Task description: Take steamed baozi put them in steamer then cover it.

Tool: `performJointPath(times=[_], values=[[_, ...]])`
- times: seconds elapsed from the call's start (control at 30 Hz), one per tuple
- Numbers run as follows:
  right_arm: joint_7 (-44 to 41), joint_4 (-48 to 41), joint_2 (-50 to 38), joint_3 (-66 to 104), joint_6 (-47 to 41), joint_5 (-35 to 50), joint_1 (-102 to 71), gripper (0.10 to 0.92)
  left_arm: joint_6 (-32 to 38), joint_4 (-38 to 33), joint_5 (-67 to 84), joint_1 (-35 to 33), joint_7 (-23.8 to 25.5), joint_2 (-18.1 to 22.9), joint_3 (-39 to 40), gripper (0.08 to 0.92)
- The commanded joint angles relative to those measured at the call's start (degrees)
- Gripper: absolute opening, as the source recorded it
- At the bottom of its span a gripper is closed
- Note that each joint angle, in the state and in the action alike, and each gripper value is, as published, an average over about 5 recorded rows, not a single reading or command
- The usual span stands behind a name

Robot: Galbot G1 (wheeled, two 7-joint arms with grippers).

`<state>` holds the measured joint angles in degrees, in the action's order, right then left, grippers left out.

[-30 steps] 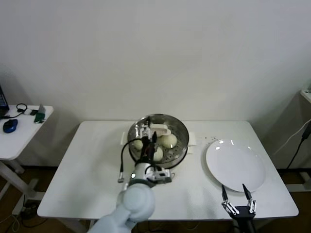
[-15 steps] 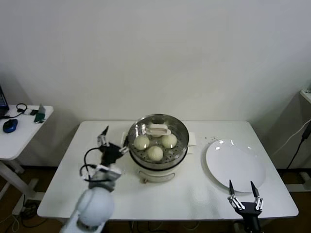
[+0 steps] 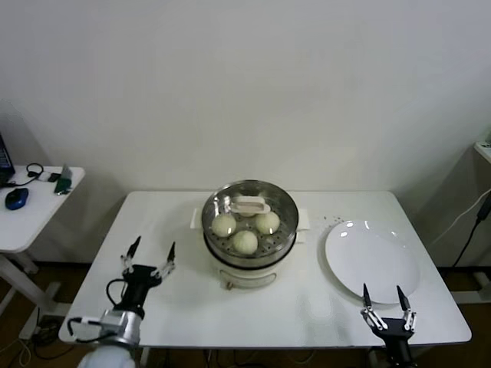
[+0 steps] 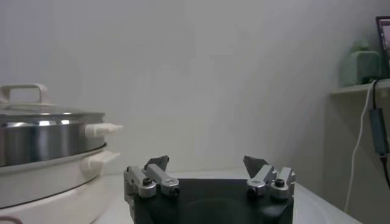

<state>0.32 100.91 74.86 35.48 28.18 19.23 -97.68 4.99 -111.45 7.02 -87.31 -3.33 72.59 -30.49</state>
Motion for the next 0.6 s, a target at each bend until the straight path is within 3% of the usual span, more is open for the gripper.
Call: performJointPath(times=[0.03, 0.6], values=[[0.4, -0.2, -0.6, -0.4, -0.5, 0.8, -0.1, 0.823, 15.2, 9.5, 6.8, -6.0, 1.6, 2.0, -1.6, 0.823], [0.3, 0.5, -2.1, -0.9, -0.8, 1.9, 0.1, 0.823, 15.4, 9.7, 4.3, -6.7, 1.5, 2.9, -1.6, 0.823]])
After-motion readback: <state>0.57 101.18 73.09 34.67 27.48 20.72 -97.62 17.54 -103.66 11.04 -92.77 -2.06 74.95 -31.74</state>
